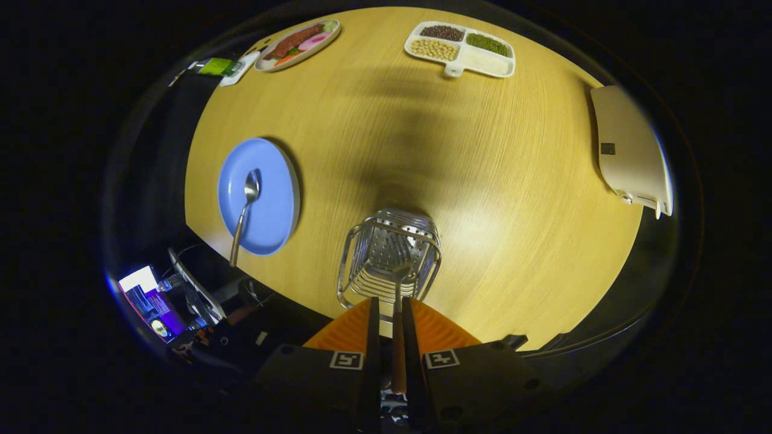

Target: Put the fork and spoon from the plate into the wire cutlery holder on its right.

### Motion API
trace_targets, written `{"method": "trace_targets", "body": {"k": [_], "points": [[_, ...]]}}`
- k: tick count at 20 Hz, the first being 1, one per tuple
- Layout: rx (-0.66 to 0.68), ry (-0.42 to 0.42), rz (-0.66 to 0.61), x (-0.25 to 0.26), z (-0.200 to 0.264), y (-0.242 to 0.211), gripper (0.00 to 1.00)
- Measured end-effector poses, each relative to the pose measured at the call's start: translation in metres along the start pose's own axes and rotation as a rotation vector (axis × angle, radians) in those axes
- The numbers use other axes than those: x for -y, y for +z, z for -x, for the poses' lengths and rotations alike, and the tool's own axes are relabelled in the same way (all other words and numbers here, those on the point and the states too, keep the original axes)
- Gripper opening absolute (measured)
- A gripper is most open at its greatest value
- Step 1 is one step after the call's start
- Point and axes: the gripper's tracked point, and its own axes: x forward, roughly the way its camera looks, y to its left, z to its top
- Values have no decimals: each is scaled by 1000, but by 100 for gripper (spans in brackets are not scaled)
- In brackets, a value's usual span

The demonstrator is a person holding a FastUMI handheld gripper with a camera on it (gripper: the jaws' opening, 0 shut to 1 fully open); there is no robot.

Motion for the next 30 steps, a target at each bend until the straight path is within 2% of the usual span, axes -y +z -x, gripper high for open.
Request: {"method": "trace_targets", "body": {"k": [4, 5, 10, 16, 21, 30], "points": [[215, 70, -43, -26, 24, 17, 39], [252, 90, -50, -36, 28, 20, 48], [365, 218, -78, -112, 30, 25, 48], [339, 321, -77, -206, -22, 25, 48], [303, 272, -91, -242, -83, 34, 48], [231, 150, -130, -246, -162, 41, 48]]}}
